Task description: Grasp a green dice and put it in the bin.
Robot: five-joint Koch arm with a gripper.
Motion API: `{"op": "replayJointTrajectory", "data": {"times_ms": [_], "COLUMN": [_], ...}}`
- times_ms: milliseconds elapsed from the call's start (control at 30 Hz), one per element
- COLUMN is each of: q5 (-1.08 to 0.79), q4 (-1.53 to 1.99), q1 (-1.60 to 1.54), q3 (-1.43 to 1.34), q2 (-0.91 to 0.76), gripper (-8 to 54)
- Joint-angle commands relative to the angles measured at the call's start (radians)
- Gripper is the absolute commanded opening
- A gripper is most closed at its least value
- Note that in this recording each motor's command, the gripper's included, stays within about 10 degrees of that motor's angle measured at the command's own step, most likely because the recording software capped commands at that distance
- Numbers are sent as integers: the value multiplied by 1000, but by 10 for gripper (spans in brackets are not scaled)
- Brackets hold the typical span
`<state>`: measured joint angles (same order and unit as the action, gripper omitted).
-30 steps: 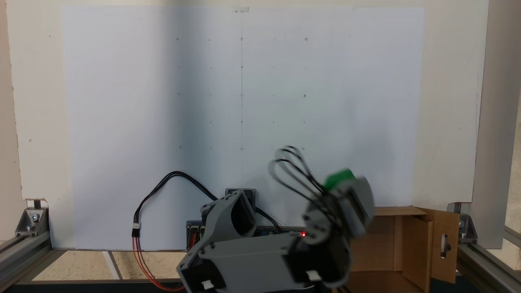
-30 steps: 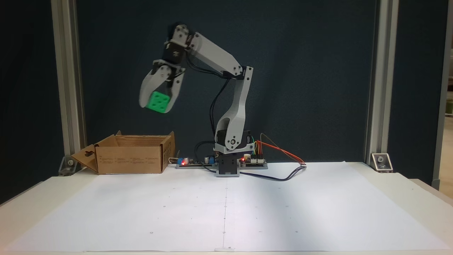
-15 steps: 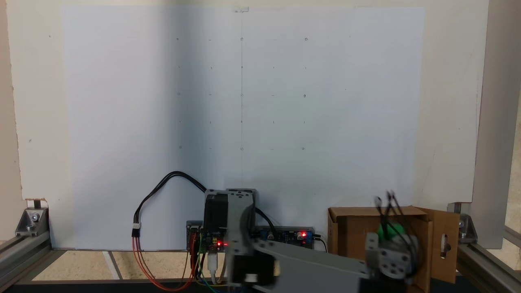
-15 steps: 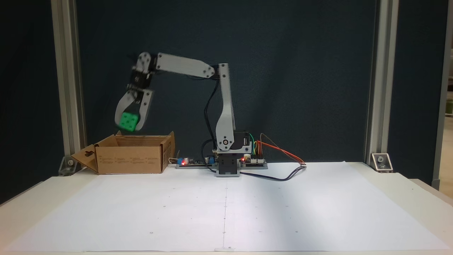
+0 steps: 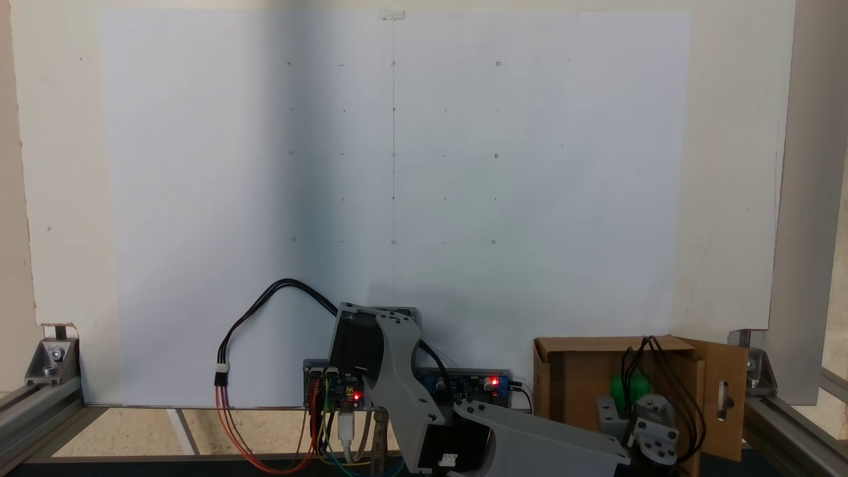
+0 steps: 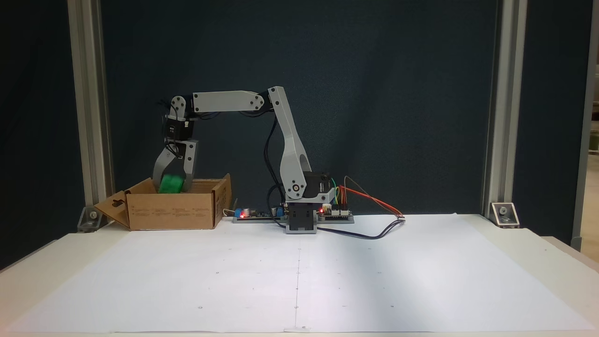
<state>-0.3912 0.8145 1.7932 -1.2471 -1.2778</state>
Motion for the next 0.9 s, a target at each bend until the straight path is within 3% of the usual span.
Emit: {"op": "replayJointTrajectory", "data": {"times_ms": [0, 100, 300, 367, 633, 867], "q5": [-41, 89, 375, 458, 457, 457], "q4": [-9, -95, -368, -387, -383, -387], "q1": [8, 5, -189, -308, -879, -1386], "q3": [43, 51, 98, 98, 35, -279], "q2": [-15, -28, -210, -275, -457, -712], "gripper": [352, 371, 372, 427, 452, 451]}}
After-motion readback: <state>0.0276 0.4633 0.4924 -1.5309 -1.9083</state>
